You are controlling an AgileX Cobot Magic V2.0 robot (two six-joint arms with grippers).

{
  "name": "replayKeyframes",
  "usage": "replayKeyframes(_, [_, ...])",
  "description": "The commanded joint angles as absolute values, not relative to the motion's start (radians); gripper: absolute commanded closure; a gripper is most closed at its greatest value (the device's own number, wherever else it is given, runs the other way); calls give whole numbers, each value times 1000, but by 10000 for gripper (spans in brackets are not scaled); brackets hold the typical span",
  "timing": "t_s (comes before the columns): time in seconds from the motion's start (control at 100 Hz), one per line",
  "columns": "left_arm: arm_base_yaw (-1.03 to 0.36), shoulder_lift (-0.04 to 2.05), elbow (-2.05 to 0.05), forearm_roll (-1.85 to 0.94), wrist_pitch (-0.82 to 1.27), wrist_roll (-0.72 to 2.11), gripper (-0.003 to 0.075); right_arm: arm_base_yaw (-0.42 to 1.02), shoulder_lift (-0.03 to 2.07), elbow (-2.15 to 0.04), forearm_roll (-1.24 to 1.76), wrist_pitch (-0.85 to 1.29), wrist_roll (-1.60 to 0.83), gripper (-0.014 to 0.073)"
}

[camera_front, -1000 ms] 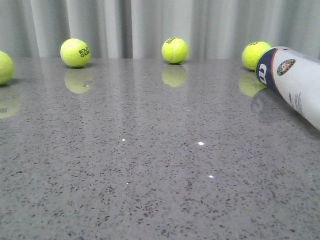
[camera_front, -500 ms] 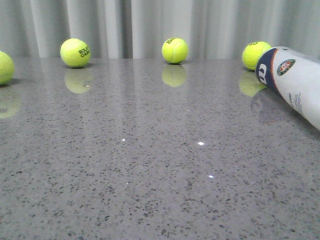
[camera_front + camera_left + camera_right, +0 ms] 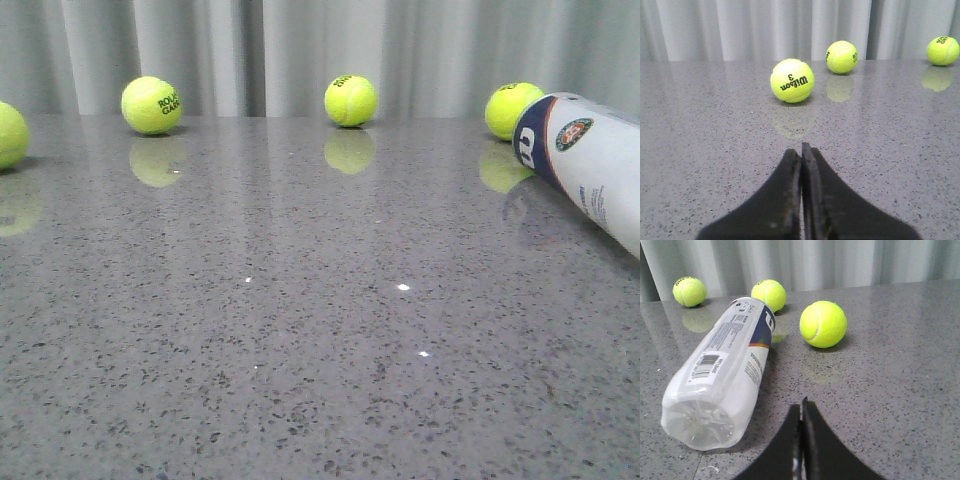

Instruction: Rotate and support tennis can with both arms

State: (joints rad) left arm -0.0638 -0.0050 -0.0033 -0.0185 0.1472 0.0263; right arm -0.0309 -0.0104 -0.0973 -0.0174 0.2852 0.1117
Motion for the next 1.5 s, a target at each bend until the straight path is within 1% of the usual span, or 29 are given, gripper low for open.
replayKeyframes(0.0, [-62,-43,44,-27,73,20,741,-30,23,-200,-7,327,108,661])
replayKeyframes(0.19, [-62,-43,44,-27,73,20,741,-30,148,-363,39,483,108,661])
replayKeyframes(0.42, [-62,-43,44,-27,73,20,741,-30,300,-461,98,461,108,661])
replayKeyframes(0.51, [-62,-43,44,-27,73,20,741,-30,367,-493,119,492,107,635])
replayKeyframes(0.55, [-62,-43,44,-27,73,20,741,-30,401,-506,119,510,106,585])
replayKeyframes(0.6, [-62,-43,44,-27,73,20,741,-30,443,-525,119,537,97,483])
replayKeyframes(0.64, [-62,-43,44,-27,73,20,741,-30,474,-542,119,559,95,363])
replayKeyframes(0.65, [-62,-43,44,-27,73,20,741,-30,486,-548,119,562,95,318])
replayKeyframes(0.67, [-62,-43,44,-27,73,20,741,-30,505,-554,119,571,95,272])
replayKeyframes(0.68, [-62,-43,44,-27,73,20,741,-30,511,-560,119,576,95,225])
replayKeyframes(0.69, [-62,-43,44,-27,73,20,741,-30,524,-563,119,578,95,202])
replayKeyframes(0.72, [-62,-43,44,-27,73,20,741,-30,550,-579,120,588,95,92])
replayKeyframes(0.74, [-62,-43,44,-27,73,20,741,-30,570,-586,120,595,95,53])
replayKeyframes(0.75, [-62,-43,44,-27,73,20,741,-30,576,-594,120,601,95,15])
replayKeyframes(0.79, [-62,-43,44,-27,73,20,741,-30,616,-618,120,621,95,-78])
replayKeyframes(0.92, [-62,-43,44,-27,73,20,741,-30,735,-701,120,681,82,-42])
replayKeyframes(1.09, [-62,-43,44,-27,73,20,741,-30,880,-849,194,736,26,-42])
replayKeyframes(1.26, [-62,-43,44,-27,73,20,741,-30,1052,-1013,326,854,-25,-42])
replayKeyframes(1.38, [-62,-43,44,-27,73,20,741,-30,1183,-1100,365,934,-32,-42])
replayKeyframes(1.49, [-62,-43,44,-27,73,20,741,-30,1286,-1155,385,957,-36,-42])
